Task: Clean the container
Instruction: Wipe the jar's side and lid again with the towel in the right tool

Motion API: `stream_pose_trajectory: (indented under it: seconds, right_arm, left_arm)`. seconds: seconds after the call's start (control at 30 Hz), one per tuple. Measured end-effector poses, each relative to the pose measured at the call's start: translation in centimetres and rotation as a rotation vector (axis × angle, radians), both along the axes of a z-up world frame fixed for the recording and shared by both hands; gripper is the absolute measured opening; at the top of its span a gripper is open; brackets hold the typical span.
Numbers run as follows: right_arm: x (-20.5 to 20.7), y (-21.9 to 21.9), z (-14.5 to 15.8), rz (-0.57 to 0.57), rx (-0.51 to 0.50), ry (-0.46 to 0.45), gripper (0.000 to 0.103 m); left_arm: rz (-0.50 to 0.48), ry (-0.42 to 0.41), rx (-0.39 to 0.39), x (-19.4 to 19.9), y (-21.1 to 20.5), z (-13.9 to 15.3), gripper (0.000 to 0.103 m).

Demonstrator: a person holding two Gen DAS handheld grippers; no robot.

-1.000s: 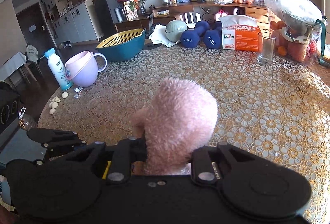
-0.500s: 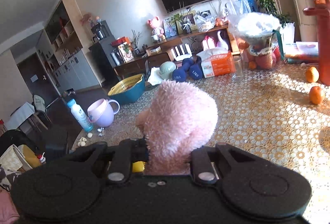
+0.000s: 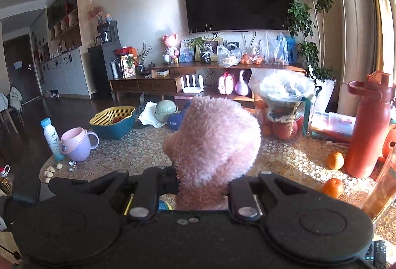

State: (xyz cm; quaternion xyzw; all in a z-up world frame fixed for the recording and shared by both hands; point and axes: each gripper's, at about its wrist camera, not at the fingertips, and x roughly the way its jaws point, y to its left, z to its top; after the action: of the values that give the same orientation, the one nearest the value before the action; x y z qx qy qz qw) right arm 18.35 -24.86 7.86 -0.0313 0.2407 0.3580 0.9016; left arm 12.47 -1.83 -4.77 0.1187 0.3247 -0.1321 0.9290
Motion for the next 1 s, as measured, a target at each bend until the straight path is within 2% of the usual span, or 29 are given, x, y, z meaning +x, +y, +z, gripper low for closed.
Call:
stream_pose_trajectory:
  seconds: [0.13, 0.27, 0.43, 0.5, 0.67, 0.8, 0.93, 1.0]
  right_arm:
    - [0.9, 2.2, -3.3, 0.061, 0.014, 0.091, 0.017]
    - [1.0, 5.1, -4.5, 0.198, 0.023, 0.157, 0.017]
    - [-0.3, 9.4, -6.7, 0.390, -0.066, 0.241, 0.017]
    - [-0.8, 10.6, -7.6, 0.419, -0.110, 0.253, 0.017]
    - [-0.3, 12.1, -8.9, 0.402, -0.172, 0.258, 0.017]
    - [1.8, 11.8, -8.8, 0.316, -0.194, 0.234, 0.017]
    - [3.7, 11.0, -9.1, 0.250, -0.173, 0.250, 0.018]
    - [3.7, 10.7, -9.2, 0.241, -0.175, 0.241, 0.018]
  left_arm:
    - [-0.013, 0.026, 0.008, -0.5, 0.2, -1.1, 0.061]
    - [-0.018, 0.051, 0.023, -0.7, 0.5, -2.2, 0.061]
    - [-0.028, 0.050, 0.032, -0.6, 0.5, -2.7, 0.061]
    - [-0.030, 0.049, 0.030, -0.7, 0.5, -2.9, 0.061]
    - [-0.020, 0.049, 0.019, -0.9, 0.8, -3.1, 0.061]
    - [-0.012, 0.050, 0.003, -1.0, 0.9, -3.0, 0.061]
    - [0.027, 0.075, -0.062, -0.7, 1.5, -2.7, 0.063]
    - [0.039, 0.092, -0.119, -0.7, 2.1, -2.4, 0.068]
